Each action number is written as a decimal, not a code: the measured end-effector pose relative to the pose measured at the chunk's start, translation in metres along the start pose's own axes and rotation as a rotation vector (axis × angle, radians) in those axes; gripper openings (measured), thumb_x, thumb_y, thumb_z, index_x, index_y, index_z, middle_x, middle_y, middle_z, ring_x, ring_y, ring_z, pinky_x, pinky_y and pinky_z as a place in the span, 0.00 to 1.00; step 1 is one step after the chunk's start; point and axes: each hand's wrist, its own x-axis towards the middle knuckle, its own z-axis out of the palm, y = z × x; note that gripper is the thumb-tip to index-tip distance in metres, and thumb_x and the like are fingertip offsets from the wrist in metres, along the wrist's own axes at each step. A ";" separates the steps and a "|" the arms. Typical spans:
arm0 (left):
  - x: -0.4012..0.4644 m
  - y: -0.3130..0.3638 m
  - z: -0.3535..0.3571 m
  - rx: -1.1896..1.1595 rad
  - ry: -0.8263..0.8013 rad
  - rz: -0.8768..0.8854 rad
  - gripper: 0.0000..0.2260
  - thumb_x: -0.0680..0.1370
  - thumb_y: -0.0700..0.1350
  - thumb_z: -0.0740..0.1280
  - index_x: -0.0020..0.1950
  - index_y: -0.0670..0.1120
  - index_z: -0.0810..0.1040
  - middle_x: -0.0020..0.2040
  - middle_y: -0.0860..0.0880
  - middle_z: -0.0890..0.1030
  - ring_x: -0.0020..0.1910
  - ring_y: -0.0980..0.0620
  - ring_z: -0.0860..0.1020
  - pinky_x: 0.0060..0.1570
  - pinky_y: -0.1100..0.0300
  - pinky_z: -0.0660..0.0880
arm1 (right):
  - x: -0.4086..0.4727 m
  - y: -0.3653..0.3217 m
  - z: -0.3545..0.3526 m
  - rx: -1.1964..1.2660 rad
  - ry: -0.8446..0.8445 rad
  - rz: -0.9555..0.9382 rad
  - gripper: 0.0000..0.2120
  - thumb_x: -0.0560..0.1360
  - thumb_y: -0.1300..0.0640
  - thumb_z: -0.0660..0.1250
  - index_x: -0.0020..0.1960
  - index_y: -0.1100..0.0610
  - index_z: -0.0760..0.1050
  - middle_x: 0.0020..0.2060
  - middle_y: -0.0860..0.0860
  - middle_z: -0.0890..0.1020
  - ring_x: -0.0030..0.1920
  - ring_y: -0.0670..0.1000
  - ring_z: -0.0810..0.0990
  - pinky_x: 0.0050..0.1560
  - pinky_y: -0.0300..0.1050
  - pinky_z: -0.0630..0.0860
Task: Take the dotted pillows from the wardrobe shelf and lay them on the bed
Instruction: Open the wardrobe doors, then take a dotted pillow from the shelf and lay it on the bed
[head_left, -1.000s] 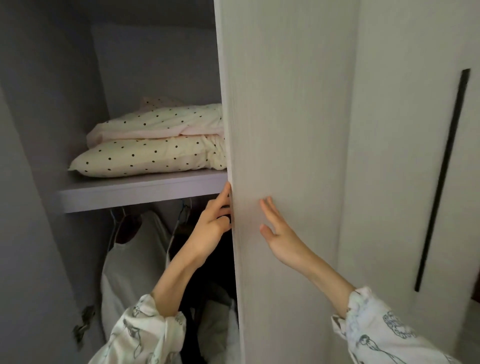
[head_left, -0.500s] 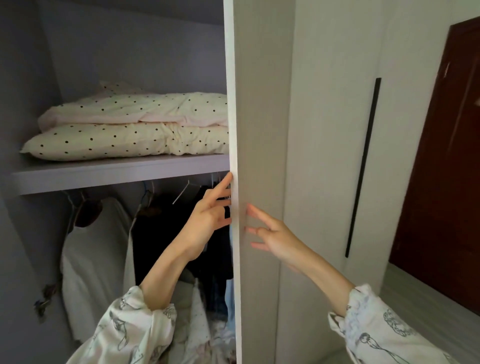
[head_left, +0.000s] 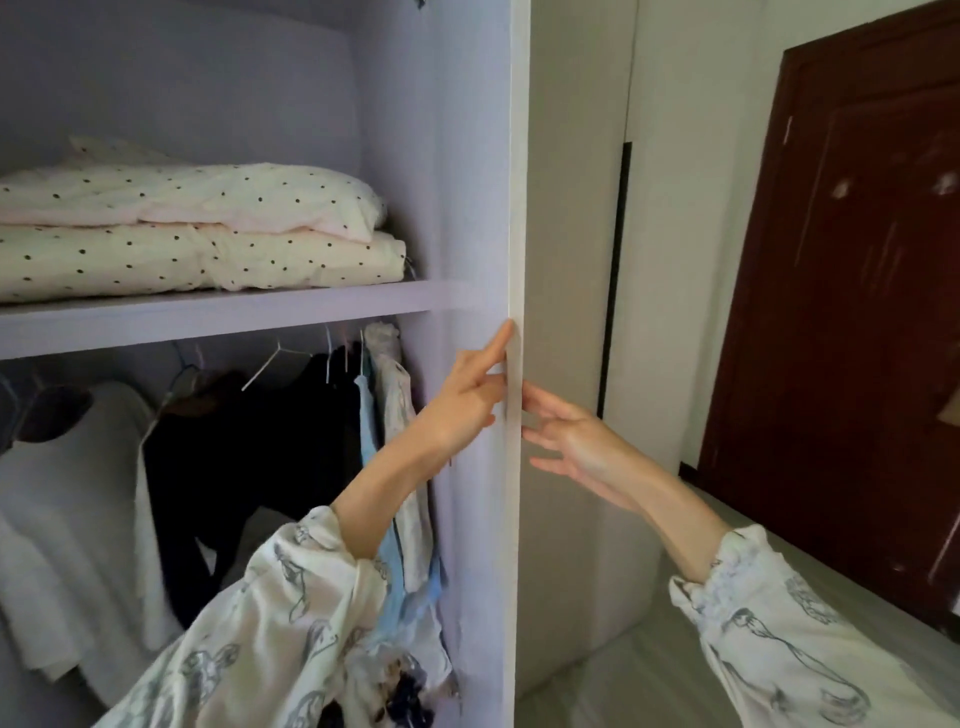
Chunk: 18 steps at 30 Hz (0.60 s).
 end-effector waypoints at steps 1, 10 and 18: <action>0.004 0.002 0.008 0.022 -0.004 -0.003 0.25 0.79 0.37 0.53 0.72 0.59 0.59 0.68 0.50 0.64 0.64 0.55 0.69 0.65 0.49 0.68 | -0.002 0.001 -0.008 0.030 0.003 -0.002 0.29 0.77 0.68 0.49 0.71 0.42 0.59 0.71 0.43 0.64 0.65 0.45 0.68 0.67 0.56 0.59; 0.020 -0.001 0.037 0.030 -0.064 -0.025 0.27 0.78 0.32 0.51 0.74 0.53 0.58 0.71 0.55 0.65 0.67 0.55 0.68 0.56 0.60 0.70 | -0.021 0.013 -0.058 0.075 0.027 -0.017 0.26 0.78 0.67 0.51 0.70 0.45 0.63 0.66 0.39 0.68 0.68 0.43 0.64 0.70 0.51 0.60; 0.006 -0.033 0.019 0.149 0.011 -0.089 0.17 0.78 0.36 0.58 0.64 0.51 0.72 0.63 0.48 0.75 0.57 0.52 0.75 0.54 0.58 0.72 | -0.017 0.028 -0.046 -0.409 0.214 -0.030 0.16 0.79 0.59 0.56 0.67 0.55 0.69 0.62 0.52 0.76 0.62 0.50 0.73 0.62 0.46 0.70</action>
